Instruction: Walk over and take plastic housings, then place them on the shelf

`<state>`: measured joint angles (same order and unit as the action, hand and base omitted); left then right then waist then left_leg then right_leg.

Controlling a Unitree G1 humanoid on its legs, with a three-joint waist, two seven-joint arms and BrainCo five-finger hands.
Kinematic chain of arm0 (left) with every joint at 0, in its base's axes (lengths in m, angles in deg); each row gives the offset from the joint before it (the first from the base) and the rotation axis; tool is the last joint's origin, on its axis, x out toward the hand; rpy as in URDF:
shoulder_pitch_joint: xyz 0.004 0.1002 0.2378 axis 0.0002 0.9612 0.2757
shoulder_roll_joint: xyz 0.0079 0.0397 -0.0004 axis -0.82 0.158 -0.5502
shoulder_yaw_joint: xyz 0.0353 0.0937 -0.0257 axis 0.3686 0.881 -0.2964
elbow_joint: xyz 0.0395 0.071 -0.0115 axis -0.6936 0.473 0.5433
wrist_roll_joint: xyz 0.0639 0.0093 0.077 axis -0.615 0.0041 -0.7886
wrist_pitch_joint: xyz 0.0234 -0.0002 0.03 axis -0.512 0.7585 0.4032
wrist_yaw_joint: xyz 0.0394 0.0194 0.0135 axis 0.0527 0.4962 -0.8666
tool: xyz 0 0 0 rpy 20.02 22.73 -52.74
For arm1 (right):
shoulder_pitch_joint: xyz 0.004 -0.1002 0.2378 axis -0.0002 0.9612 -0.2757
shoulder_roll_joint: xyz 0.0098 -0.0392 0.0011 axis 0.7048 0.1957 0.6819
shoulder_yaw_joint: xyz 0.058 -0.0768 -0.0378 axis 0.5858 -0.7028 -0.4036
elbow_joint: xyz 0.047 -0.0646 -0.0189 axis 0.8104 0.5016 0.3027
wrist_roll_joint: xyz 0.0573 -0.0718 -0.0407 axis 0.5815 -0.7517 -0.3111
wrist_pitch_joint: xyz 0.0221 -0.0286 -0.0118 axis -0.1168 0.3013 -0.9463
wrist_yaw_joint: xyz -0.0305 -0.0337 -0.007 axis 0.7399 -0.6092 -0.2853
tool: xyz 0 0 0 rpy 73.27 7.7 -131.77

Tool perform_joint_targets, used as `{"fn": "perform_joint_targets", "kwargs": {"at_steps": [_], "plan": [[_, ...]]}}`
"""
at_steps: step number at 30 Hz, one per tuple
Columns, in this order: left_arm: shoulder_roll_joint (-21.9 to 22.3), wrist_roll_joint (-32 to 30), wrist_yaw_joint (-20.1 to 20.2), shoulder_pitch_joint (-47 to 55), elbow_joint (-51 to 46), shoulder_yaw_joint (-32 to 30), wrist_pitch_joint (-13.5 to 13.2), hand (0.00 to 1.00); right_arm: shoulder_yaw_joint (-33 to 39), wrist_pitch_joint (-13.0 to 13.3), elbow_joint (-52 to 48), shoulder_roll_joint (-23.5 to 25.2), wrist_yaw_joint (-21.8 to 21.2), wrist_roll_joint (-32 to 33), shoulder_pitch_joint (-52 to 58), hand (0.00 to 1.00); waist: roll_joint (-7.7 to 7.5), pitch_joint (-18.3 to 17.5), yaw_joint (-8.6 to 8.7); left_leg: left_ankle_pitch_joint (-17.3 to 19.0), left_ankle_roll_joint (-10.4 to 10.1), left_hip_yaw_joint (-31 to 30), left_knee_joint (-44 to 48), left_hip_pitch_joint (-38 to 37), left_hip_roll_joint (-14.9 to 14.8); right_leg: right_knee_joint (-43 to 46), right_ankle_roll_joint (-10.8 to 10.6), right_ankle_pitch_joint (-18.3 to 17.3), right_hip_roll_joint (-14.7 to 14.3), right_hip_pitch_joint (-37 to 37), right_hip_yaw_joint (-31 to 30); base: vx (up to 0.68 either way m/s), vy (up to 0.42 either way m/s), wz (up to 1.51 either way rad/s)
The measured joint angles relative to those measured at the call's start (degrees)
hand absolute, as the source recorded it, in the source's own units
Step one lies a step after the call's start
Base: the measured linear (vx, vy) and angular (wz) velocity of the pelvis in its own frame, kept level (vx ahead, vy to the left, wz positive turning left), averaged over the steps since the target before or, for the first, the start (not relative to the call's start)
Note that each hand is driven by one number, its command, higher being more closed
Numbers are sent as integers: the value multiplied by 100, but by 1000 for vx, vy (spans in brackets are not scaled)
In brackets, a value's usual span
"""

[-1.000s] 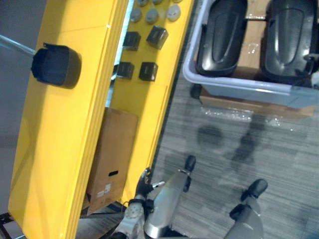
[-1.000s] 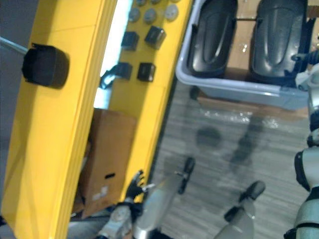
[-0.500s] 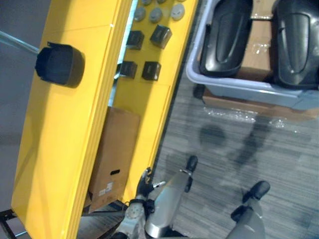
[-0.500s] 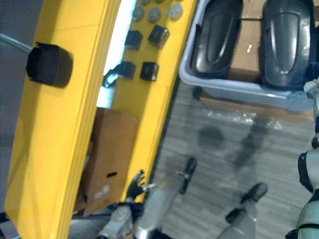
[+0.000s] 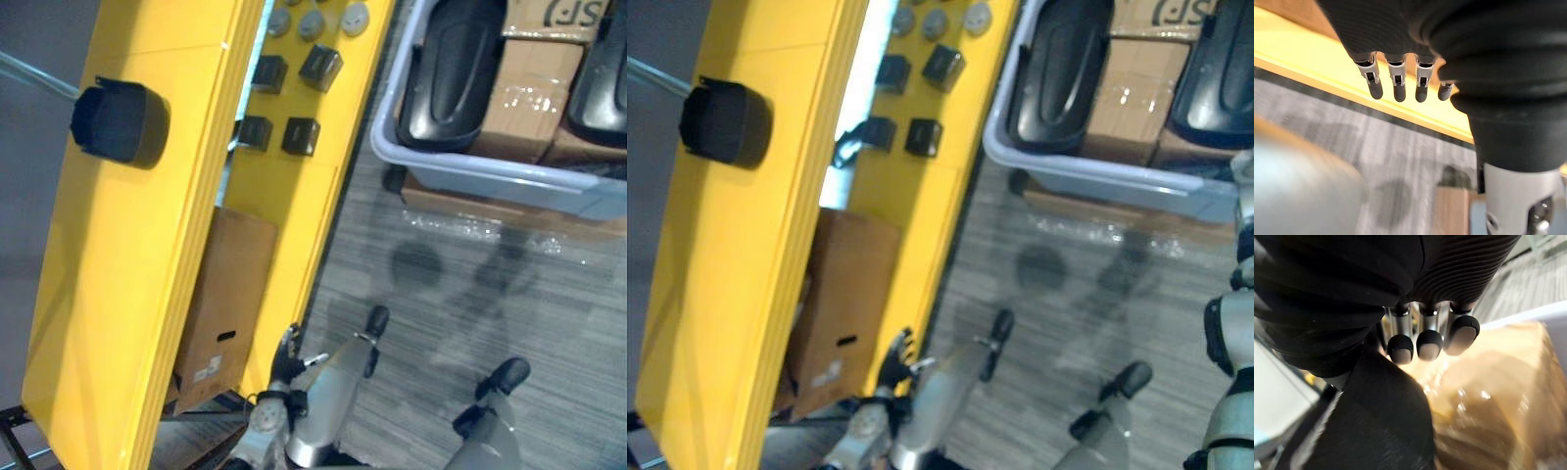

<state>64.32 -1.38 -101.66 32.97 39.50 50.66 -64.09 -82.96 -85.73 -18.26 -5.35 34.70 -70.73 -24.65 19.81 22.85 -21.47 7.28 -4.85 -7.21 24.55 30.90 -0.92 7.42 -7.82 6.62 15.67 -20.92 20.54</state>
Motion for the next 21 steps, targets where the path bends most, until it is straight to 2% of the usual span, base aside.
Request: {"fn": "perform_joint_targets", "kwargs": {"at_steps": [3,5,6,9,13,15,17,21], "plan": [[-20,12,48,52,-435,-21,87,0,131,182,-59,105,134,-136,-18,100,-37,28,135,41,-6,4,11,-117,-39,-9,7,-5,-35,120,0,-22,-7,-4],[-27,12,100,91,-586,-53,114,0,160,201,-135,157,156,-204,-25,100,-72,56,213,58,-12,13,13,-164,-59,-12,14,-9,-52,157,-4,-22,-13,-5],[-34,7,208,132,-778,-53,219,0,232,261,-205,223,177,-235,-25,100,-130,100,343,66,-22,18,12,-247,-81,-27,17,-10,-74,231,-6,-16,-15,-5],[-49,-5,281,239,-1124,-52,272,0,288,329,-247,291,254,-308,-37,100,-216,166,467,81,-32,44,-4,-374,-116,-58,18,-12,-104,348,-16,-10,-17,-6],[-393,-79,381,439,-2401,-98,325,0,405,341,-488,424,395,-575,-42,100,-406,307,702,102,-64,77,-66,-659,-217,-140,34,-22,-202,622,-20,0,-26,-5],[-546,-228,469,451,-2930,-229,443,0,519,451,-626,445,415,-664,-44,100,-456,343,798,100,-67,86,-121,-790,-249,-186,34,-21,-234,742,-18,8,-26,-3],[-728,-223,559,471,-3551,-487,657,0,557,560,-865,606,516,-742,-44,100,-572,427,983,82,-92,116,-246,-1017,-287,-263,34,-21,-273,944,-17,19,-20,-4],[-987,-149,828,442,-4269,-736,983,0,842,588,-1457,901,655,-834,-13,100,-782,573,1193,42,-141,162,-462,-1358,-360,-360,36,-19,-319,1193,-24,33,-27,-6]]}}
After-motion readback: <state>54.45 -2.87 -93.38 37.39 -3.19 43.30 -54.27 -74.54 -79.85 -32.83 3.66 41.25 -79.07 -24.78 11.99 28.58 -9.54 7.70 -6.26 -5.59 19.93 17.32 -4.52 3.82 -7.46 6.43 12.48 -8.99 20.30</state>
